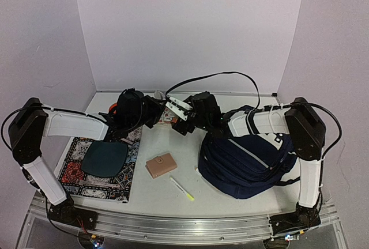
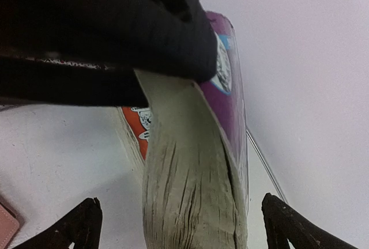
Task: Pack the student bag
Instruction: Pass from the left arm to the right
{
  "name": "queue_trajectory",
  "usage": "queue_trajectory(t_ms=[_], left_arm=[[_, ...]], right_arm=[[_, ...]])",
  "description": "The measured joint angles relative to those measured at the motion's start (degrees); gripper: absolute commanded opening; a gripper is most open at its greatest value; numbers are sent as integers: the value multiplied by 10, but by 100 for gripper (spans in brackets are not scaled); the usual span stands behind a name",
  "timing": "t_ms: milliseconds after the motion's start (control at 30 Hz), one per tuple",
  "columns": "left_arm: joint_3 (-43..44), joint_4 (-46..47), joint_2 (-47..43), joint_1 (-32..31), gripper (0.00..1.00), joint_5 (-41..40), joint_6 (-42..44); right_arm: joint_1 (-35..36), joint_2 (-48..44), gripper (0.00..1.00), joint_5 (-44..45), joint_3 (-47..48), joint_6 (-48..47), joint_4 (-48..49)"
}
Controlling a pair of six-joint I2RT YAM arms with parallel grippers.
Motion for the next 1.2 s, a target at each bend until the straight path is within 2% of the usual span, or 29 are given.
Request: queue_trajectory(t_ms=[133, 400, 500, 567, 733, 1000, 1200], left_arm=[[0, -11, 0, 0, 0, 0, -6], [-3, -16, -3, 0, 0, 5, -31], [-5, -16, -5, 0, 13, 10, -36], [-9, -16, -8, 0, 22, 15, -41], [-28, -13, -34, 4, 48, 43, -52], [-53, -4, -101, 70, 77, 102, -60], [-54, -23, -98, 101, 89, 185, -57]], right_arm=[[-2, 17, 81, 28, 1, -7, 18], [0, 22, 39, 62, -16, -40, 54], [0, 17, 14, 63, -26, -47, 65], [0, 10, 2, 60, -36, -54, 67], [3, -19, 0, 54, -68, -75, 66], [8, -60, 0, 54, -127, -126, 35], [13, -77, 0, 56, -142, -152, 24]])
